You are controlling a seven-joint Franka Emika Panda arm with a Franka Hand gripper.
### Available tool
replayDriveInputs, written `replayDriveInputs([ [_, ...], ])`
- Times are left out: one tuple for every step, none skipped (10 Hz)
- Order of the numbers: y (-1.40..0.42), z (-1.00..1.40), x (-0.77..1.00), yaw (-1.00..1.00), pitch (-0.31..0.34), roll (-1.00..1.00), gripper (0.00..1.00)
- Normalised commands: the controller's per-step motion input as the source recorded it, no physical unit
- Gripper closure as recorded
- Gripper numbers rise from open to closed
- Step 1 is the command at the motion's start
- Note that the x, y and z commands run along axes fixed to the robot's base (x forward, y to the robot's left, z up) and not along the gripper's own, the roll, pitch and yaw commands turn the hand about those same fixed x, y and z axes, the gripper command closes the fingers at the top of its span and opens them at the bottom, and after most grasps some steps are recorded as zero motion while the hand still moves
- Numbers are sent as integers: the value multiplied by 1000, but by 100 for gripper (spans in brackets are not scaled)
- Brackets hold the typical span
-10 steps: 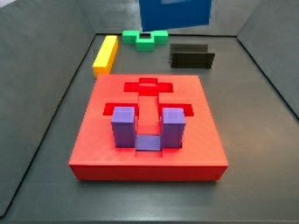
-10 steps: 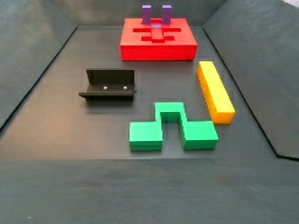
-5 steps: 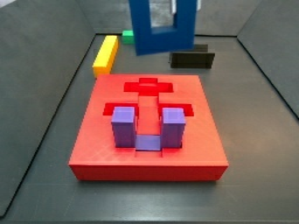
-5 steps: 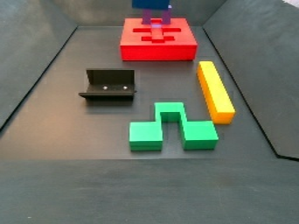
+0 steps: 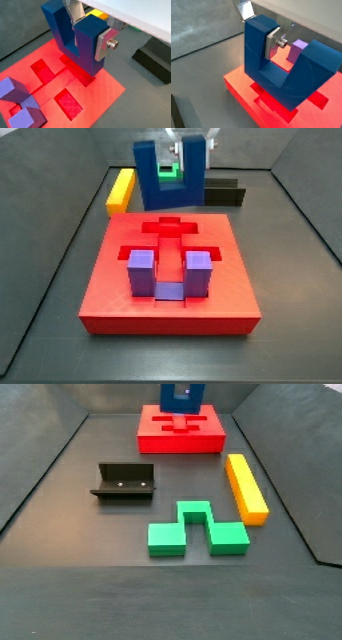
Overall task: Pick up the blue object. Move up. Place the blue object on the fixture. Regrasp the blue object. Move to above the board. Insert the blue object.
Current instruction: Insert the blue object.
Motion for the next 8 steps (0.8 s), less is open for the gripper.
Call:
replayDriveInputs([
  [-80,-309,20,-114,-44,141,100],
  [-137,-220,77,-103,-11,193,100],
  [-29,-197,60,-11,-10,31,100],
  [-34,-231,123,0,-53,0,100],
  [-17,-209,146,0,-67,-34,100],
  [-63,-157,209,0,-63,-49,100],
  [-91,-140,171,91,-54,-21,100],
  [-49,-94,91,37,0,17,100],
])
